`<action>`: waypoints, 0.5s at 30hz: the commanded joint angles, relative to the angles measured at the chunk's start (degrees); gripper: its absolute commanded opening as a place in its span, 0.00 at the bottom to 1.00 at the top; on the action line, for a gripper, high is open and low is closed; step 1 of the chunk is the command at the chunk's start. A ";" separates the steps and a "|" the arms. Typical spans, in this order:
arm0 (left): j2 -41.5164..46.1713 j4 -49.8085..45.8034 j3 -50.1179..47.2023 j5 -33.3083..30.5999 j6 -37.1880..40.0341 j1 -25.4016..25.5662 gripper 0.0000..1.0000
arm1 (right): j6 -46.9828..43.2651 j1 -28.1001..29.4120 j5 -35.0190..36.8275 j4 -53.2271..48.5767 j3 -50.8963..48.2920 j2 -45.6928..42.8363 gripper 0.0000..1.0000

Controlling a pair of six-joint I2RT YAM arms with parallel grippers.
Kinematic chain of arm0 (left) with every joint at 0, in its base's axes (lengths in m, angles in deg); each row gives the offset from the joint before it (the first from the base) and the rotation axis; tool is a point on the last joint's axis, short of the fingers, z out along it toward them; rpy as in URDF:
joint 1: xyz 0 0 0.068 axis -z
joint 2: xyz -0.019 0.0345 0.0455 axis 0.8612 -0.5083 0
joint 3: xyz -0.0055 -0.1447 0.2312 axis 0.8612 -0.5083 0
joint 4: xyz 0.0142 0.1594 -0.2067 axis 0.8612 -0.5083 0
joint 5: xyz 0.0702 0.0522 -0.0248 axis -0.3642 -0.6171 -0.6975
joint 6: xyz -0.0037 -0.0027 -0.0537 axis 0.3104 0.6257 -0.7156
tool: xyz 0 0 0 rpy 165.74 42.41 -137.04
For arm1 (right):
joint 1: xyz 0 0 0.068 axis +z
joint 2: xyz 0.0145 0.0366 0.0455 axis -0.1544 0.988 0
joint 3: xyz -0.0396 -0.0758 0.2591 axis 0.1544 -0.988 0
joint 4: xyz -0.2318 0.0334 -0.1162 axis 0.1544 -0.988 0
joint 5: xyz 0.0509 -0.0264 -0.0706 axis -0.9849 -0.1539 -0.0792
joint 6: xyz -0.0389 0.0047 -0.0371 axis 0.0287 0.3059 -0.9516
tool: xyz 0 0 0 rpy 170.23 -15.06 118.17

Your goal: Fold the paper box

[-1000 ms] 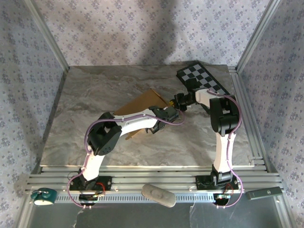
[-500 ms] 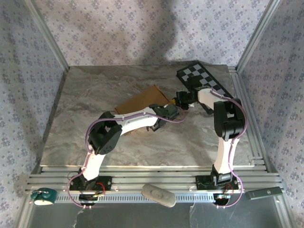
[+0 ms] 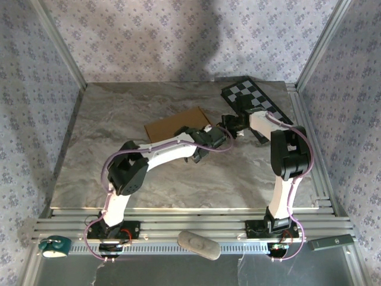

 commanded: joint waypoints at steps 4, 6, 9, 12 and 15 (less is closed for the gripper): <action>16.75 -1.13 4.61 3.40 -8.95 -2.20 1.00 | 2.24 -0.53 -0.79 -2.75 3.09 -1.95 0.00; 21.33 -0.89 3.86 5.81 -11.65 -4.07 1.00 | 3.03 -0.70 -0.63 -2.35 3.59 -1.91 0.00; 27.35 -1.41 -0.06 12.10 -19.77 -10.64 1.00 | 3.97 -1.15 -0.63 -1.98 4.22 -1.95 0.00; 33.33 0.47 -8.98 27.02 -31.61 -23.14 1.00 | 4.72 -2.00 -0.52 -1.82 4.78 -2.37 0.00; 40.31 9.43 -22.39 39.78 -41.16 -32.46 1.00 | 4.73 -2.94 -0.27 -2.65 5.62 -2.76 0.00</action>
